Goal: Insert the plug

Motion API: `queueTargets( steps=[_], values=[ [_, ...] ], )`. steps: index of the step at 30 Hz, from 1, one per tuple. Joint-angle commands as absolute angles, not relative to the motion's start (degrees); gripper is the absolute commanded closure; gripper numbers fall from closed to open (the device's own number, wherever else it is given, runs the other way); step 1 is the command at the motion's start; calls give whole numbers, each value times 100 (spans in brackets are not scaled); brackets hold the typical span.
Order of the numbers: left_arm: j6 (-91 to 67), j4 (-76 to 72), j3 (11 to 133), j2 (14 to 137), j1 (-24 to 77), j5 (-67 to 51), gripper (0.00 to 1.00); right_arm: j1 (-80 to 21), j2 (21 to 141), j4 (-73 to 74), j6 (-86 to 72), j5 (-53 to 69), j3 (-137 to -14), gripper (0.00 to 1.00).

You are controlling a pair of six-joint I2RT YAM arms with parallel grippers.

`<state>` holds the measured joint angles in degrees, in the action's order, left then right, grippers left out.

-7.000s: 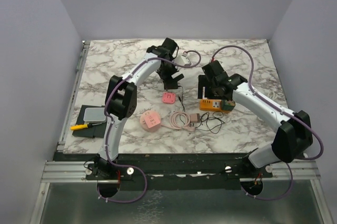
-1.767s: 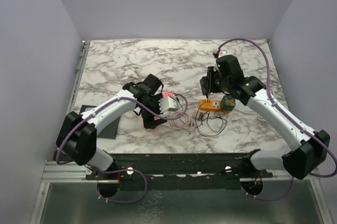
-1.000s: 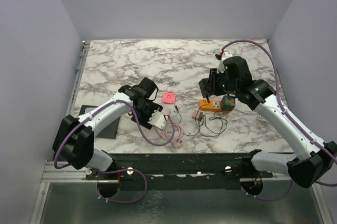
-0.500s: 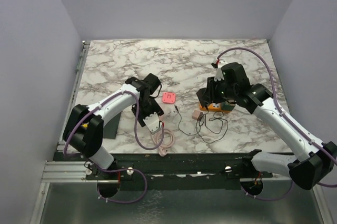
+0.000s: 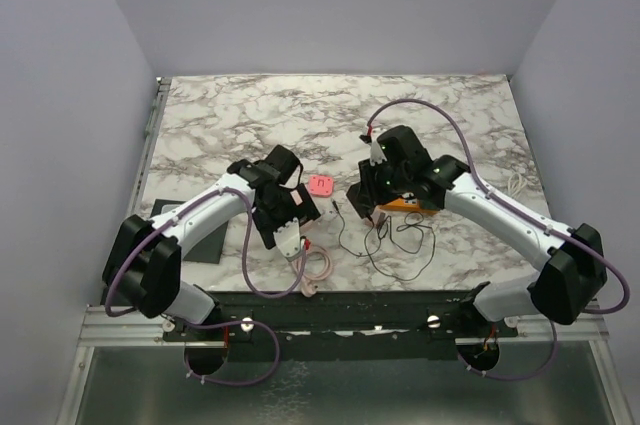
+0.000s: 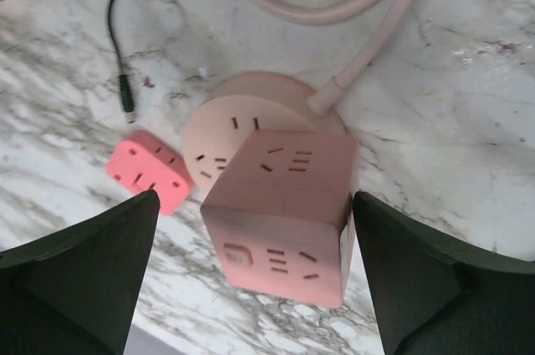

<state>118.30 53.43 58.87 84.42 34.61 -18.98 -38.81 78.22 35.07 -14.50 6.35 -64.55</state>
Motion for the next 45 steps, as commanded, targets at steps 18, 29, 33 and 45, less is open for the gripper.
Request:
queueTargets(
  steps=[18, 29, 33, 45],
  values=[
    [9772, 4565, 5093, 6280, 2513, -3057, 1, -4585, 9437, 2691, -1141, 630, -7646, 99],
    [7465, 3398, 4801, 5941, 2340, -2869, 1, -4704, 9874, 2680, -1078, 583, -7966, 99],
    [6639, 2644, 4578, 5793, 2256, -2654, 1, -4782, 9919, 2549, -1200, 504, -7814, 99],
    [6342, 2366, 4156, 5524, 2215, -2778, 1, -4992, 10079, 2647, -1191, 338, -7812, 99]
  ],
)
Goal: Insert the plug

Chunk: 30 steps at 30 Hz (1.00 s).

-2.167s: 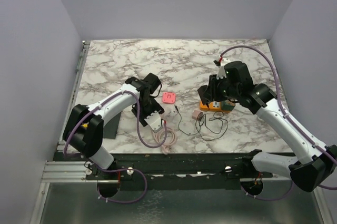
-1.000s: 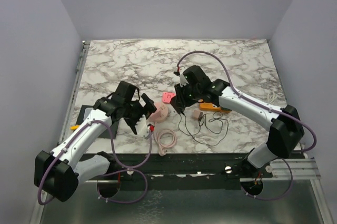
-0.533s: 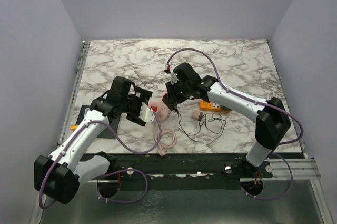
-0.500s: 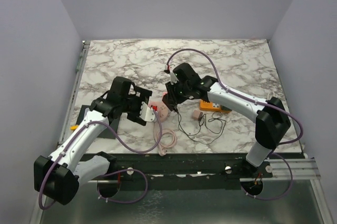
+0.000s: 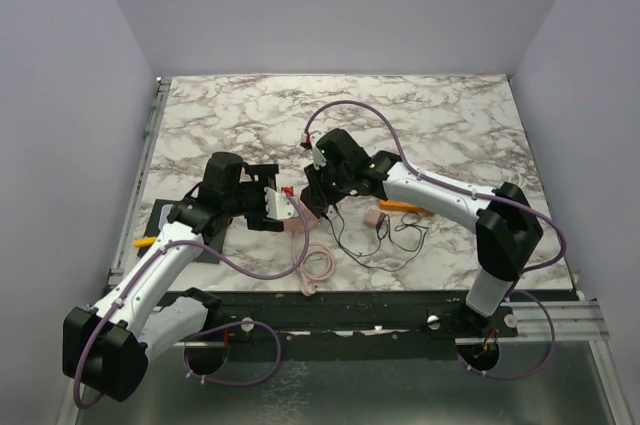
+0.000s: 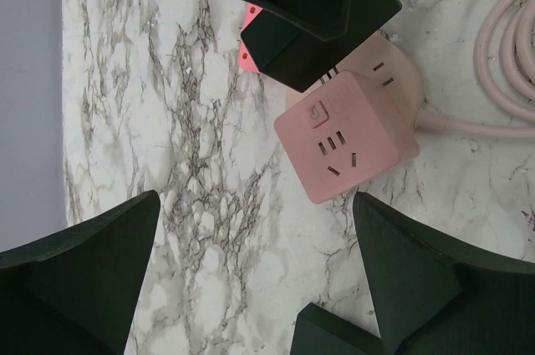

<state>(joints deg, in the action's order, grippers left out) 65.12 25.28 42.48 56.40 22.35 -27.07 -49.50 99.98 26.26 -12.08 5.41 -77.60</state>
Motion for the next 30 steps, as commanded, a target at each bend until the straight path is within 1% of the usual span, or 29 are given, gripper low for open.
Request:
queueTargets(
  steps=[1, 12, 18, 24, 28, 30],
  values=[
    [6351, 2367, 4153, 5532, 2215, -2783, 1, -4992, 10048, 2658, -1198, 328, -7807, 99],
    [6580, 2391, 4200, 5545, 2215, -2892, 2, -4864, 9764, 3153, -1256, 482, -7847, 99],
    [6545, 2391, 4358, 5673, 2214, -2990, 2, -4271, 9246, 3296, -1481, 1597, -7754, 99],
    [6539, 2392, 4357, 5665, 2213, -3126, 1, -3837, 8789, 3276, -1299, 2807, -7561, 99],
    [6287, 2387, 4388, 5760, 2215, -3202, 1, -3814, 8732, 3326, -957, 3151, -7466, 99],
    [5969, 2393, 4466, 5902, 2215, -3252, 1, -3814, 8765, 3410, -768, 2925, -7454, 99]
  ],
)
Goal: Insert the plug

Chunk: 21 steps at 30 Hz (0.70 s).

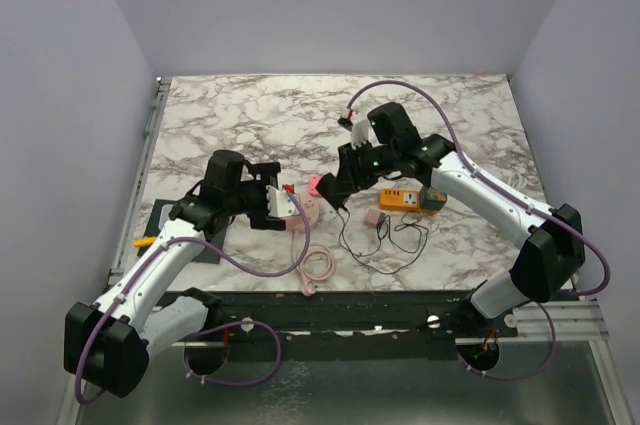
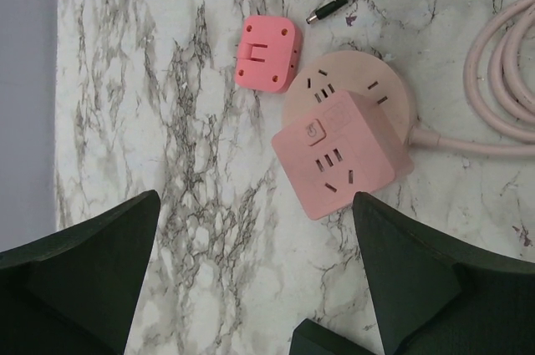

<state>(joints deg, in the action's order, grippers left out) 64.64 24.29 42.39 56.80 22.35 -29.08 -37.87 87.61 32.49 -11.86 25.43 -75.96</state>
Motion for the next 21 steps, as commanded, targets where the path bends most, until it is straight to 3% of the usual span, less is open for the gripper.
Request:
queueTargets(
  steps=[1, 7, 15, 21],
  values=[
    [5759, 2399, 4520, 5994, 2215, -3267, 1, -3814, 8789, 3451, -577, 2735, -7442, 99],
    [4526, 2459, 4784, 6615, 2235, -3553, 1, -3814, 8865, 3268, 159, 1166, -7327, 99],
    [3439, 2586, 5157, 7469, 2699, -3234, 1, -3814, 8699, 2909, 386, 1182, -6975, 99],
    [2981, 2711, 5355, 7940, 2883, -2306, 1, -3814, 8508, 2839, 417, 1113, -6878, 99]
  ],
)
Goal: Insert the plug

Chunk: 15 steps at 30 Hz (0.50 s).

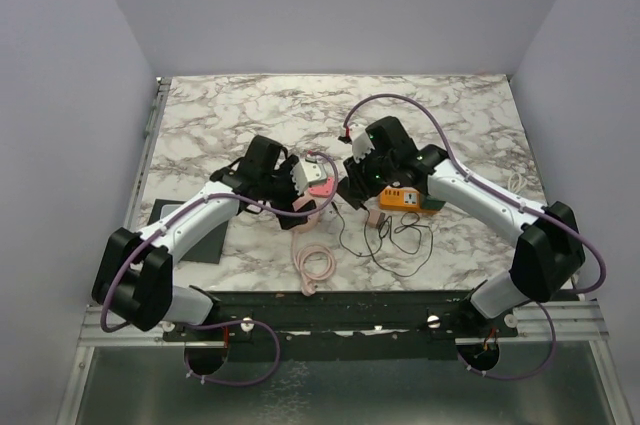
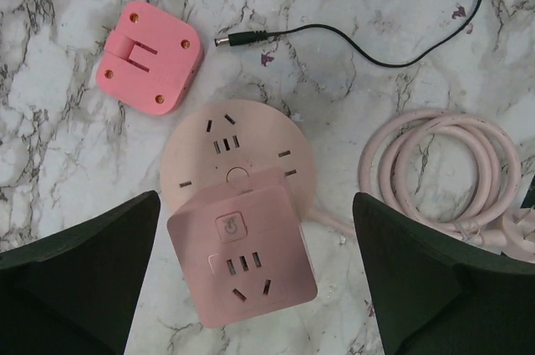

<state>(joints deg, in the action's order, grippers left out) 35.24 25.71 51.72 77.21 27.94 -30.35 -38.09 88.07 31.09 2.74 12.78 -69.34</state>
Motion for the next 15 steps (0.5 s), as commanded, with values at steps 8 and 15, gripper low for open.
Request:
queueTargets(
  steps=[8, 15],
  values=[
    [2873, 2720, 5314, 8064, 2892, -1692, 1, -3814, 8335, 2839, 463, 1265, -6830, 99],
    [3608, 3014, 5207, 8150, 2897, -2139, 45, -3814, 8252, 2734, 812, 1476, -6701, 99]
  ],
)
